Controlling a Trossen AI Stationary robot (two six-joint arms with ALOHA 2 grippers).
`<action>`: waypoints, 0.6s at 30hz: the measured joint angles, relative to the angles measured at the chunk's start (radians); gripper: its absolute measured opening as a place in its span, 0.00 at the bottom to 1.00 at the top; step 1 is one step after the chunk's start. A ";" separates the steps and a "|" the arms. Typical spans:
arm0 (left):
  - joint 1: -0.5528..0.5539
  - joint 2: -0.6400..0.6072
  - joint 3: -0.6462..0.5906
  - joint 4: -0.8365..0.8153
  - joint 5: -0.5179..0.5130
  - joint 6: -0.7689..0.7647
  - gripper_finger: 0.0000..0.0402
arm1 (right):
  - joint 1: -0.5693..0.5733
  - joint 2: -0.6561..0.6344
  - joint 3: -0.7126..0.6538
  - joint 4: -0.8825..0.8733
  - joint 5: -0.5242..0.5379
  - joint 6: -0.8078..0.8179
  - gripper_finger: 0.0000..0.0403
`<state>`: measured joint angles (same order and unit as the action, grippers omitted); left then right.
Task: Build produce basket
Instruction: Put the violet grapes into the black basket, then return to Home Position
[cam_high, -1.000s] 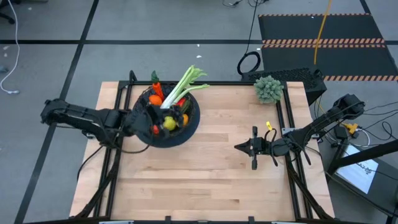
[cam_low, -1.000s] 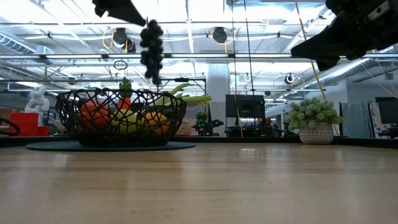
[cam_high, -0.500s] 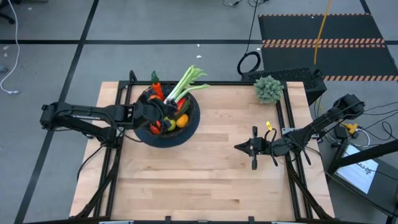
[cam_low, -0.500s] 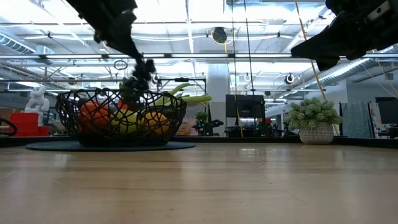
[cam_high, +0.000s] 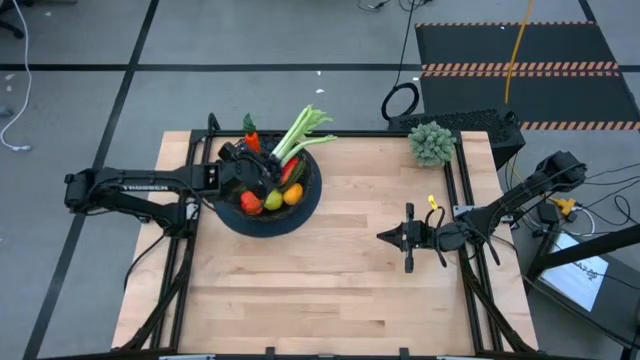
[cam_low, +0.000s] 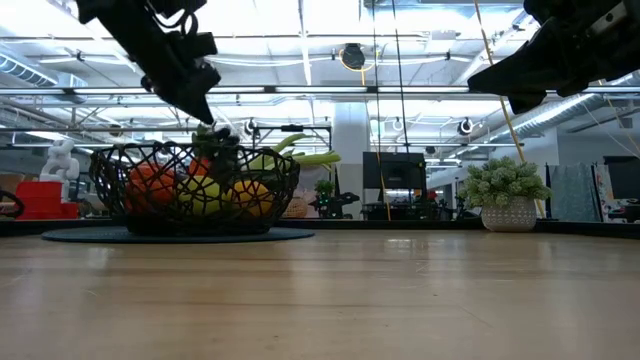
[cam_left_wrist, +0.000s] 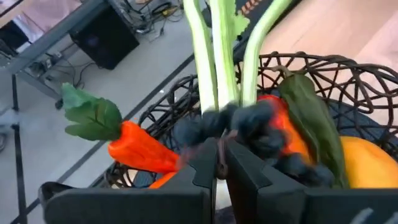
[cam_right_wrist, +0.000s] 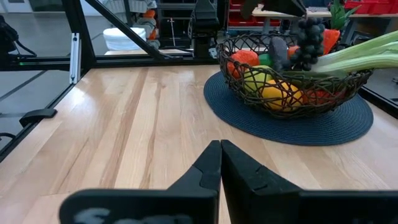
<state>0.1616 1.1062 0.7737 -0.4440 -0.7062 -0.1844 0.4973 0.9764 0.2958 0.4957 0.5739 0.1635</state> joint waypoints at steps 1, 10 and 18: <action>0.005 0.000 -0.002 0.001 0.007 -0.001 0.07 | 0.000 0.000 0.000 0.000 0.000 0.000 0.01; -0.004 -0.001 -0.004 0.038 0.043 -0.055 0.29 | 0.000 0.000 0.000 0.000 0.000 0.000 0.01; -0.092 -0.068 0.062 0.025 0.036 -0.054 0.45 | 0.000 0.000 0.000 0.003 0.001 -0.028 0.01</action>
<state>0.0700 1.0378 0.8361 -0.4190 -0.6703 -0.2388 0.4975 0.9760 0.2958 0.4984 0.5746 0.1351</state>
